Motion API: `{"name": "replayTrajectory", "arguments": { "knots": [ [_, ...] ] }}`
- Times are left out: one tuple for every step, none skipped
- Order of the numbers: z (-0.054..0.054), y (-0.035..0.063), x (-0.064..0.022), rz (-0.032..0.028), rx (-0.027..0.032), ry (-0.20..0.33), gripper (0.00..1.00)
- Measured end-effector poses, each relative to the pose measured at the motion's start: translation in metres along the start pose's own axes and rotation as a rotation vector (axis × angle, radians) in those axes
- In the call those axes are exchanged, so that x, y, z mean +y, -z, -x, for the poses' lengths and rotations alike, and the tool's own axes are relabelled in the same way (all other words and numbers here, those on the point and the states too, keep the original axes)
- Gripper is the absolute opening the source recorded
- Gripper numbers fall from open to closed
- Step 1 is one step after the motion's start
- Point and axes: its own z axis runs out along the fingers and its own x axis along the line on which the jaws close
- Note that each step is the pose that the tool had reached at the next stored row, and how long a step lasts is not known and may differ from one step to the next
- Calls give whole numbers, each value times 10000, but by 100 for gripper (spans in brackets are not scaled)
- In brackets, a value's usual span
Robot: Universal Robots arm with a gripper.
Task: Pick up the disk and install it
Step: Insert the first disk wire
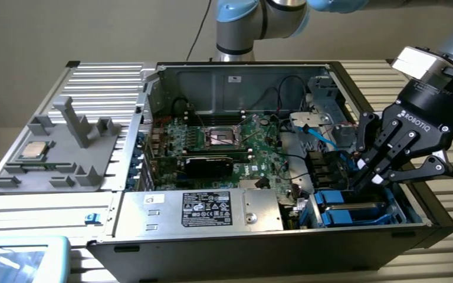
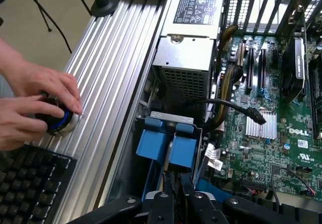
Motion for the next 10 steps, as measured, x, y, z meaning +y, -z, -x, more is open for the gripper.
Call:
{"name": "replayTrajectory", "arguments": {
  "knots": [
    [0, 0, 0, 0, 0, 0, 16],
    [0, 0, 0, 0, 0, 0, 16],
    [0, 0, 0, 0, 0, 1, 16],
    [0, 0, 0, 0, 0, 0, 16],
    [0, 0, 0, 0, 1, 0, 16],
    [0, 0, 0, 0, 0, 0, 16],
    [0, 0, 0, 0, 1, 0, 16],
    [0, 0, 0, 0, 1, 0, 16],
    [0, 1, 0, 10, 1, 2, 16],
    [-4, 0, -1, 52, -5, 14, 16]
  ]
}}
